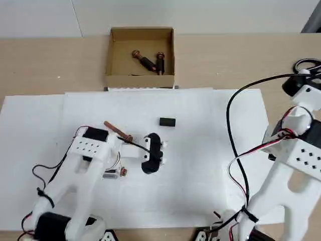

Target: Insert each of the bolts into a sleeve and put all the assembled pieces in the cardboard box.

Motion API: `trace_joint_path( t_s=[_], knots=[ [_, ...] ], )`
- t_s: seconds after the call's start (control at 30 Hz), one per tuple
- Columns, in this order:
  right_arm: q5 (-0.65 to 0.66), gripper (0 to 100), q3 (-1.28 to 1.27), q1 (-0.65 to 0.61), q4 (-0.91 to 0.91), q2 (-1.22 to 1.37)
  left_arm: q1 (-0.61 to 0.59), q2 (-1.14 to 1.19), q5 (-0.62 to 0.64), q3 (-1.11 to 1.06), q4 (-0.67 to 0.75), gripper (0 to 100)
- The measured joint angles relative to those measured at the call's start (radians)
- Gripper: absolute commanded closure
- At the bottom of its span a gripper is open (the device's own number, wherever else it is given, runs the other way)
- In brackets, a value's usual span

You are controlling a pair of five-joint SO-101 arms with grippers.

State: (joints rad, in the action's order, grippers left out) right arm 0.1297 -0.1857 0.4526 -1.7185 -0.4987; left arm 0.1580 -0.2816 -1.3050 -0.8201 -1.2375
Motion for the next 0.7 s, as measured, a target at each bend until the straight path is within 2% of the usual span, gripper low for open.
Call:
trace_joint_path(
  t_s=[0.13, 0.57, 0.7],
  knots=[
    [0.000, 99.4, 0.000, 0.000, 0.000, 0.000, 0.000, 0.058, 0.000, 0.028, 0.000, 85],
    [0.000, 99.5, 0.000, 0.000, 0.000, 0.000, 0.012, 0.155, -0.002, 0.046, -0.008, 99],
    [0.000, 99.5, 0.000, 0.000, 0.000, 0.000, 0.012, 0.158, -0.002, 0.064, -0.060, 100]
  ],
)
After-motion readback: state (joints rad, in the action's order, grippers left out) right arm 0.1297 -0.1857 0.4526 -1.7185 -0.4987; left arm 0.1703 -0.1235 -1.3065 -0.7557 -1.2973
